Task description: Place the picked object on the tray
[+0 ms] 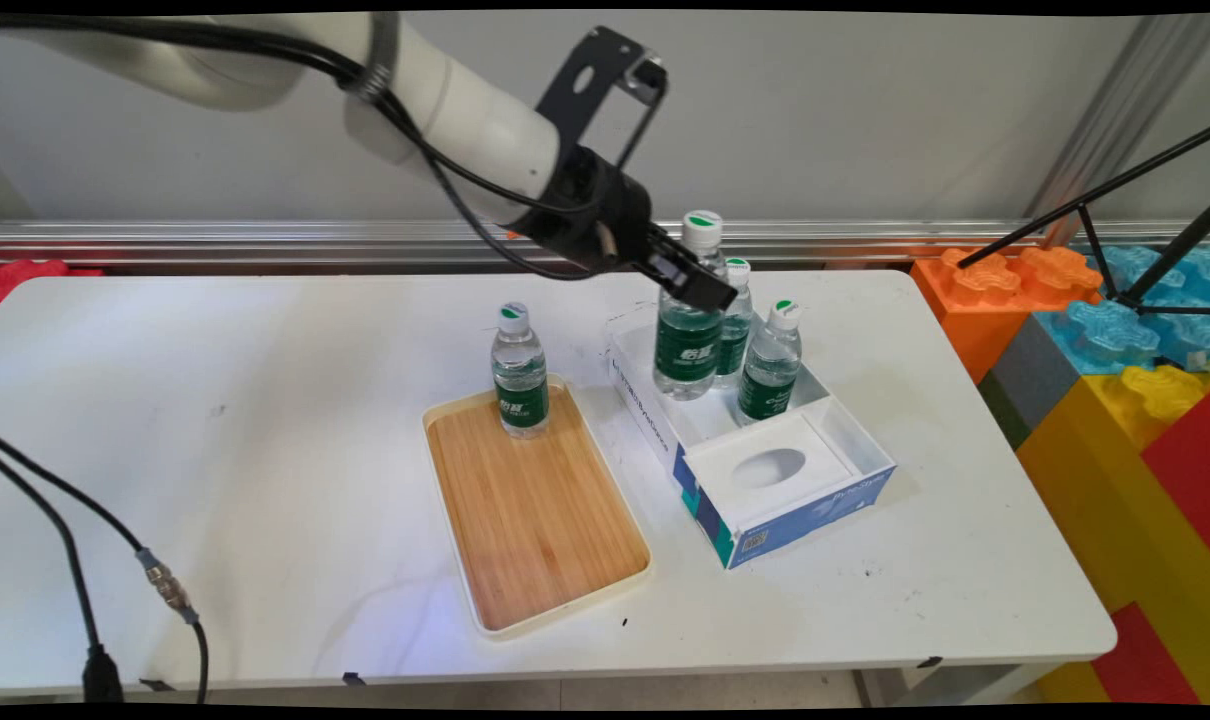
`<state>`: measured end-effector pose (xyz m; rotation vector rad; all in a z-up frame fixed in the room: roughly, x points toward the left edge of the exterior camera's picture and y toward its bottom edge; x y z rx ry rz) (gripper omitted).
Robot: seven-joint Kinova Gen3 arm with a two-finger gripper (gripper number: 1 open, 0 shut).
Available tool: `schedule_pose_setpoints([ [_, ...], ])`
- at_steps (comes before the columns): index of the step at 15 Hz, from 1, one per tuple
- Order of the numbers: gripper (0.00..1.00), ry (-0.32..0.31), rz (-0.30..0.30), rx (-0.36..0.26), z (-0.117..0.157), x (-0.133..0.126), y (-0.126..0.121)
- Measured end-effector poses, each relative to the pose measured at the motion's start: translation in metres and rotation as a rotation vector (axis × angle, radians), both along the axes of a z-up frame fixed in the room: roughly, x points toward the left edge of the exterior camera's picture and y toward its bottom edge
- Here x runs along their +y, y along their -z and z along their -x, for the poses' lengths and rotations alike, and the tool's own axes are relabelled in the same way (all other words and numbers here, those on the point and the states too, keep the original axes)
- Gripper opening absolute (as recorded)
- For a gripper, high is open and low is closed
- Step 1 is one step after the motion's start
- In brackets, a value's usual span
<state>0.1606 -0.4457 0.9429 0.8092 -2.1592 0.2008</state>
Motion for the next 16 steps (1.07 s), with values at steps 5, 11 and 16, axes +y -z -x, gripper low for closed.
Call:
schedule_pose_setpoints([
  [5, 0.00, 0.060, -0.007, -0.015, -0.027, 0.022, -0.012],
  [11, 0.00, 0.134, -0.014, -0.056, -0.063, 0.058, 0.000],
  [16, 0.00, 0.192, 0.008, -0.067, -0.079, 0.072, 0.032],
])
